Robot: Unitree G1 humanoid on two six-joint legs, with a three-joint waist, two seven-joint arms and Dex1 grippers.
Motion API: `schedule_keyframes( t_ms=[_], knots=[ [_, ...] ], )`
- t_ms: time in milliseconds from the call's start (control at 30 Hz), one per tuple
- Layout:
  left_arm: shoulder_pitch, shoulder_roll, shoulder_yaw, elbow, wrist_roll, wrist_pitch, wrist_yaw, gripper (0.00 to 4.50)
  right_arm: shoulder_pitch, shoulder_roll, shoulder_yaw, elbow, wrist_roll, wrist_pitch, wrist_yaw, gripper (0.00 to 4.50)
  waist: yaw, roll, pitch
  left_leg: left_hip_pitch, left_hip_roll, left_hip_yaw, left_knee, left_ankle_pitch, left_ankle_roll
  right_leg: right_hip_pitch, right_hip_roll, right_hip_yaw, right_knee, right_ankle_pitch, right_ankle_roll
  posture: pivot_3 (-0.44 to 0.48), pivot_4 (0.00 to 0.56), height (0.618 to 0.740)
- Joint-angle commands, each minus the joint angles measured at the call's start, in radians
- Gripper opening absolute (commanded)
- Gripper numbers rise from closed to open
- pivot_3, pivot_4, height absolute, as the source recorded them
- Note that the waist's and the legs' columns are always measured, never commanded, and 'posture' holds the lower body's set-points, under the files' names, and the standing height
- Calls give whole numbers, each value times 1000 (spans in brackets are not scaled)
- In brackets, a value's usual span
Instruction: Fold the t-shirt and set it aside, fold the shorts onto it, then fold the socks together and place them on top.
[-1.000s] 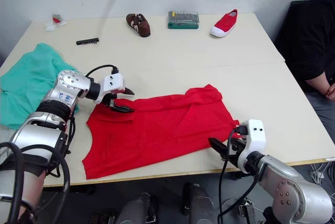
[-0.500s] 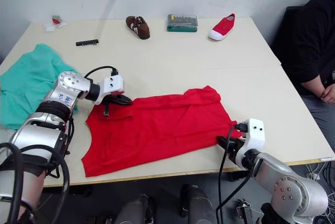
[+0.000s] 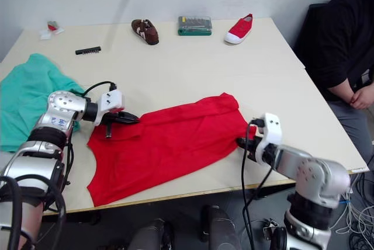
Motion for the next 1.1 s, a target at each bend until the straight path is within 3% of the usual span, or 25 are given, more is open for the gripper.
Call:
schedule_keyframes(
  t_ms=[33,300,467,667,833,1000,1100],
  knots=[
    [152,47,22,-185,-44,122,-29,0,-112,-27,104,236,-85,-167,43,9,-6,2,0,1,0,1,0,0,0,0,0,1,0,0,0,0,150,740],
    [536,130,160,-689,-176,497,100,0,-382,-48,279,723,-227,-482,189,9,-28,8,-1,11,1,3,-5,3,-8,9,0,3,-2,-1,-1,0,150,740],
    [765,119,265,-1019,-275,735,227,0,-554,-37,318,1036,-312,-686,245,9,-26,12,-1,16,0,3,-15,4,-11,11,-1,4,-5,-1,-2,0,150,740],
    [906,43,381,-1265,-370,969,426,0,-720,9,223,1343,-301,-818,213,9,-23,15,-1,15,0,2,-18,6,-13,9,0,3,-5,-2,-4,0,150,740],
    [925,-17,424,-1346,-425,1065,537,0,-749,19,244,1427,-364,-904,253,9,-20,15,-1,15,0,2,-18,5,-13,9,-1,3,-6,-2,-4,0,150,740],
    [908,-8,415,-1346,-446,1083,565,0,-750,8,272,1382,-398,-898,359,9,-18,16,0,15,0,2,-18,6,-14,9,0,3,-6,-2,-4,0,150,740],
    [854,44,427,-1291,-488,1088,504,723,-708,-28,298,1220,-380,-776,465,688,-10,17,0,13,0,1,-18,6,-14,8,0,2,-6,-2,-4,0,150,740]
  ],
)
